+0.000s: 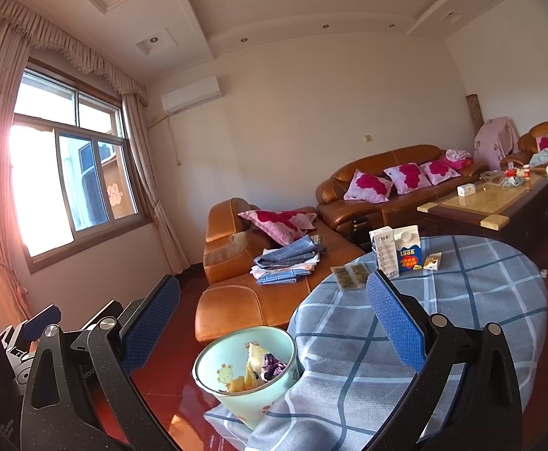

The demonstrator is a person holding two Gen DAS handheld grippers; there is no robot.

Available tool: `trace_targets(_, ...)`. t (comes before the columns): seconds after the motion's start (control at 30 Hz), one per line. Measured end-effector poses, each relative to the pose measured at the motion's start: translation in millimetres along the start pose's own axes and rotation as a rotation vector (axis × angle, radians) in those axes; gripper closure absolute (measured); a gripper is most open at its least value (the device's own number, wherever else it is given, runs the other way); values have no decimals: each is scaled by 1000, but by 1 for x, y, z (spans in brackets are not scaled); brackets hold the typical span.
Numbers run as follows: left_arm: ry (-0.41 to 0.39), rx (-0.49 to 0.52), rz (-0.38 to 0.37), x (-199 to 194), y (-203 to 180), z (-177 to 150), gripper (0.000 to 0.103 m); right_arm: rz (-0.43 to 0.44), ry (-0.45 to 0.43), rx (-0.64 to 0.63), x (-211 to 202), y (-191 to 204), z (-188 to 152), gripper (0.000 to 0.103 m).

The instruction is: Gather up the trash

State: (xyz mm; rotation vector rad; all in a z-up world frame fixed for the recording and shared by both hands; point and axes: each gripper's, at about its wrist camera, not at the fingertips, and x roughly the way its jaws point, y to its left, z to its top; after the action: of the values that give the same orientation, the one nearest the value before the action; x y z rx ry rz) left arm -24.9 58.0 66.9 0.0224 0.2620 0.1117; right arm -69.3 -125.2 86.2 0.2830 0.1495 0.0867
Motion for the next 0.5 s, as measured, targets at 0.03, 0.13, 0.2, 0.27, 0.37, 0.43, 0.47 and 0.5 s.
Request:
trace_targets(0.03,0,-1,0,0,0,0,6,-1,-1,-1,0,-1,0,5)
trace_targets(0.13,0,-3,-2,0,0,0,6,1,-1,-1,0,-1,0,5)
trace_targets(0.2,-1,-5,-2,0,-1,-1,6,-1,-1,-1,0,-1,0,5)
trace_targets(0.27,0,-4,-3,0,-1,-1,6,-1,0,1,0,-1,0,5)
trace_targets(0.37,1,-4,-3,0,-2,-1,6,0,1,2,-1,-1,-1,5)
trace_targets(0.43,2,-4,-3,1,-2,-1,6,0,0,2,-1,-2,-1,5)
trace_targets(0.47,2,-4,-2,0,-2,-1,6,0,0,1,-1,-1,-1,5)
trace_targets(0.5,3,-5,0,1,-2,-1,6,0,0,1,-1,-1,-1,5)
